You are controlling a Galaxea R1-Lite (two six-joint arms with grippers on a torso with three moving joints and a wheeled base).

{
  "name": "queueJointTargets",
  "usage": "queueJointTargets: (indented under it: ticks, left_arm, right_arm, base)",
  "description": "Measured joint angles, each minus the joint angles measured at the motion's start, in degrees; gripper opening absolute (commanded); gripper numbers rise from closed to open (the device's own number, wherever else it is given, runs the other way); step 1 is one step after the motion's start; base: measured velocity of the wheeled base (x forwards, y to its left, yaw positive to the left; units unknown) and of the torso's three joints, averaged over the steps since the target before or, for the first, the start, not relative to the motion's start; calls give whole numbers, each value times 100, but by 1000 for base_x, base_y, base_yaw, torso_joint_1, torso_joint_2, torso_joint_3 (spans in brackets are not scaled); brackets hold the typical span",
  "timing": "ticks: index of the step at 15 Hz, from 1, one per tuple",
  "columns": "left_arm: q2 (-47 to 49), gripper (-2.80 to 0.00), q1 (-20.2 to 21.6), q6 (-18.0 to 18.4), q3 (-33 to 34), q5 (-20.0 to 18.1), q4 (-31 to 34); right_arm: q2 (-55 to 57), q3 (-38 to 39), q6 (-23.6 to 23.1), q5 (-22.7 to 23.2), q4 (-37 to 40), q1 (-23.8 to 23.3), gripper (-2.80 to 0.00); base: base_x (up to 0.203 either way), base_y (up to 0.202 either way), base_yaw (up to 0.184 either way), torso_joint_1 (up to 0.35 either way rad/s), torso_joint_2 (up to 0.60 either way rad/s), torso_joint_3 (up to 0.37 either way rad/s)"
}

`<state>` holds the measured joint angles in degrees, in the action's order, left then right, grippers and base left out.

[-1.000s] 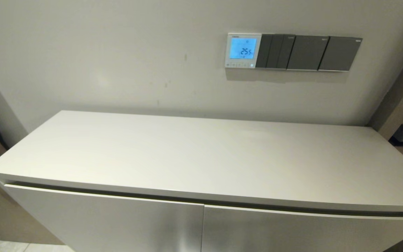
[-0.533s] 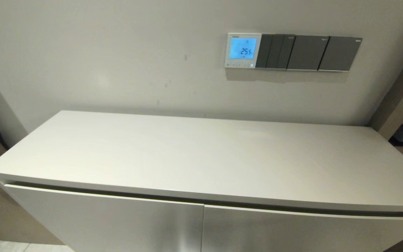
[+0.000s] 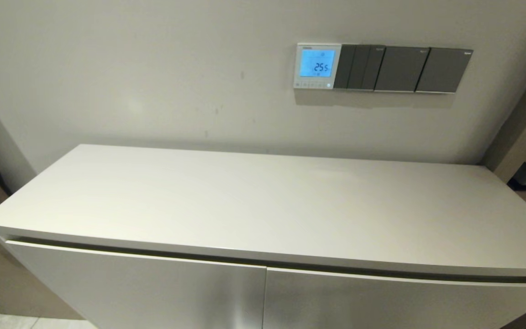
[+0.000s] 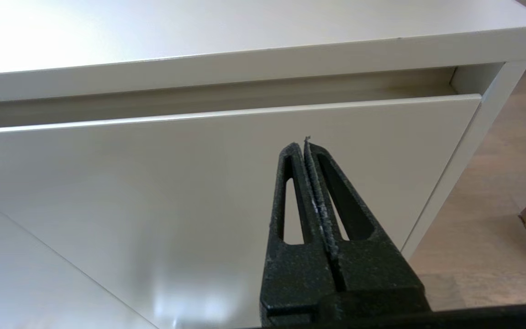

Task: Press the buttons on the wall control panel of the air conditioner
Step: Turn off the central air conditioner

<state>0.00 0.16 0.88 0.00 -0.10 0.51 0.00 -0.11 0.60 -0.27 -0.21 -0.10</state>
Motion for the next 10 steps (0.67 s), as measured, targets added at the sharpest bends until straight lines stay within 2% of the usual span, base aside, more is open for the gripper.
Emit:
queueJointTargets:
  ticks: [2, 5, 10]
  left_arm:
    - [0, -280, 0, 0, 0, 0, -2]
    - [0, -280, -2, -2, 0, 2, 1]
    - [0, -280, 2, -2, 0, 0, -1]
  right_arm:
    - [15, -272, -11, 22, -121, 0, -280]
    - [430, -1106, -18, 37, -248, 7, -280]
    - [2115, -2412, 19, 34, -628, 15, -280]
  base:
    - [0, 0, 0, 0, 0, 0]
    - [0, 0, 0, 0, 0, 0]
    - [0, 0, 0, 0, 0, 0]
